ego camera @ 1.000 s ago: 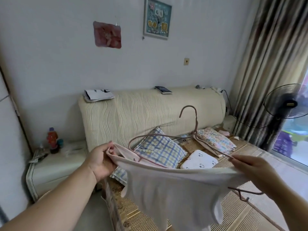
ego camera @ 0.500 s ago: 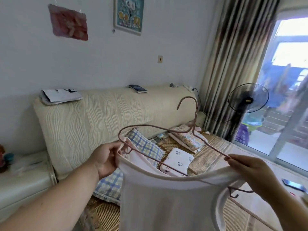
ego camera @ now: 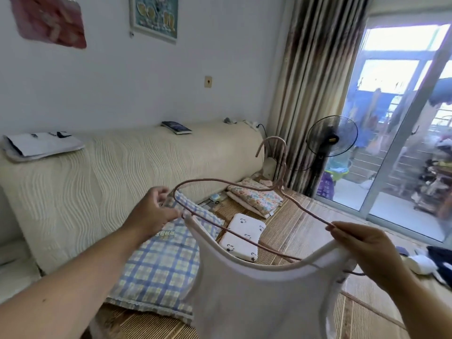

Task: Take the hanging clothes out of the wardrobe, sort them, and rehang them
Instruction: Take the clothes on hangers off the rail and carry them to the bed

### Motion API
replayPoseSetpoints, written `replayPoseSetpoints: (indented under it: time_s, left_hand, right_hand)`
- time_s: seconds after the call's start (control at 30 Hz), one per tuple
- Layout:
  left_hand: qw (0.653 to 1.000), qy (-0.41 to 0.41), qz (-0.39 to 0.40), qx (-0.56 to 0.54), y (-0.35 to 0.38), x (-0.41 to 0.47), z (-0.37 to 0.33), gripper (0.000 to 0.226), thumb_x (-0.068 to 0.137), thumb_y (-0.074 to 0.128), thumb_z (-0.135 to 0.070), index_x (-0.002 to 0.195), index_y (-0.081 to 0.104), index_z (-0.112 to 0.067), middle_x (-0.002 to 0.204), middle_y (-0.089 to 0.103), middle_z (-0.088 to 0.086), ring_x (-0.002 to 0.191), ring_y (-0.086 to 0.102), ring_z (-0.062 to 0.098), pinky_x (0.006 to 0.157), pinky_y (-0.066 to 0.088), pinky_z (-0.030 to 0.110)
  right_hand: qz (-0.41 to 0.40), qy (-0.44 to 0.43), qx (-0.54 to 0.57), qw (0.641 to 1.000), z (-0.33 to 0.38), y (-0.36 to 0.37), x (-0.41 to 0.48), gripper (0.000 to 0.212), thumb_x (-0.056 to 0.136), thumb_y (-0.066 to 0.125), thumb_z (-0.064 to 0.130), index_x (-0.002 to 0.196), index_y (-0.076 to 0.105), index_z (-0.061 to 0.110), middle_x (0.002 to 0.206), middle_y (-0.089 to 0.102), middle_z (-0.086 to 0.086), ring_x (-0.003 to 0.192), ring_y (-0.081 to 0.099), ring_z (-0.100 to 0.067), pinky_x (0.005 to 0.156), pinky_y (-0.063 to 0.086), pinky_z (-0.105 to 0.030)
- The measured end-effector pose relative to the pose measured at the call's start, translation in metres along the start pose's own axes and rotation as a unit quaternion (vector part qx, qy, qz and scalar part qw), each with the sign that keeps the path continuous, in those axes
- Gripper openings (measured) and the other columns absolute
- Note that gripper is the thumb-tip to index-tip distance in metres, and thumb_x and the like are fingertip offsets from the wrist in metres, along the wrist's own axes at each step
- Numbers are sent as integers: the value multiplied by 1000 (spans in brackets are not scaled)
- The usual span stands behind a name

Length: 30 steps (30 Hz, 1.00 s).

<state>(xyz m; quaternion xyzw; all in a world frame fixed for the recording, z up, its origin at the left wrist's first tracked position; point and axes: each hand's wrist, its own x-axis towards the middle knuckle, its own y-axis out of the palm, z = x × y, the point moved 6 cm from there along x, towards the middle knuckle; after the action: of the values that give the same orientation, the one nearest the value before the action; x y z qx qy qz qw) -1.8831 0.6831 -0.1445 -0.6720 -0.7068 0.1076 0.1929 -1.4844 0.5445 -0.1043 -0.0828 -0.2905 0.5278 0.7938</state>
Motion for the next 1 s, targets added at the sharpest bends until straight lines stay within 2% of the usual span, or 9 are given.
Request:
replayPoseSetpoints:
  time_s: [0.13,0.23,0.33,0.5,0.6,0.67,0.77,0.87,1.0]
  left_hand:
    - [912,245,9,328,14,13,-67,57,89,55,-48,140,36,-32,144,39,-11,138,29,18,109,17,47]
    - [901,292,131,292,44,12,-100,23,95,43,-45,102,61,-34,96,64,-18,94,59,14,81,40,31]
    - [907,364,55,205,47,14,-127,12,92,54,-38,93,61,-28,80,58,-11,75,55,12,61,38,26]
    - [901,193,162,353,72,40,-103,68,92,45,-53,148,22,-21,150,32,9,135,34,25,110,29,40]
    - [924,201,155,286,75,43,-106,43,97,40,-46,132,45,-22,132,54,3,122,50,23,102,37,42]
    - [921,257,152,248,76,37,-117,23,97,41,-41,99,60,-26,100,65,-4,100,60,21,85,45,35]
    - [921,309,167,168,75,16,-135,47,88,37,-65,72,58,-25,59,57,-16,61,53,-1,57,37,27]
    - [902,322,224,180,81,2,-145,73,66,23,-91,76,62,-31,74,62,-16,72,57,-1,64,45,27]
    - [876,283,247,302,91,3,-132,27,89,46,-57,108,53,-39,110,58,-11,100,55,9,77,43,25]
  right_hand:
    - [18,-34,-121,992,11,8,12,19,80,72,17,77,72,36,73,70,20,73,62,8,65,42,-5]
    - [7,-50,-194,980,17,15,24,13,81,72,23,93,75,24,79,67,16,73,60,3,65,37,0]
    - [-15,-79,-247,966,19,19,29,20,83,69,26,101,74,20,89,68,6,79,58,-5,64,32,5]
    - [-23,-97,-229,968,28,26,36,22,84,69,26,104,73,17,90,67,8,79,56,-3,65,33,6]
    - [-38,-103,-205,972,33,20,41,21,82,71,23,102,74,16,87,63,11,79,56,-4,67,34,4]
    - [-51,-103,-193,974,31,14,43,23,80,73,22,102,74,17,86,62,14,78,57,1,68,34,5]
    - [-98,-98,-153,978,26,3,44,24,76,76,17,99,74,16,81,65,13,77,62,-3,69,38,1]
    - [-126,-95,-164,974,20,-4,47,17,76,76,17,93,75,15,79,65,10,77,62,-10,69,41,-8]
    - [-144,-87,-128,977,12,-8,49,12,76,76,14,88,75,15,73,63,12,72,60,-7,66,39,0]
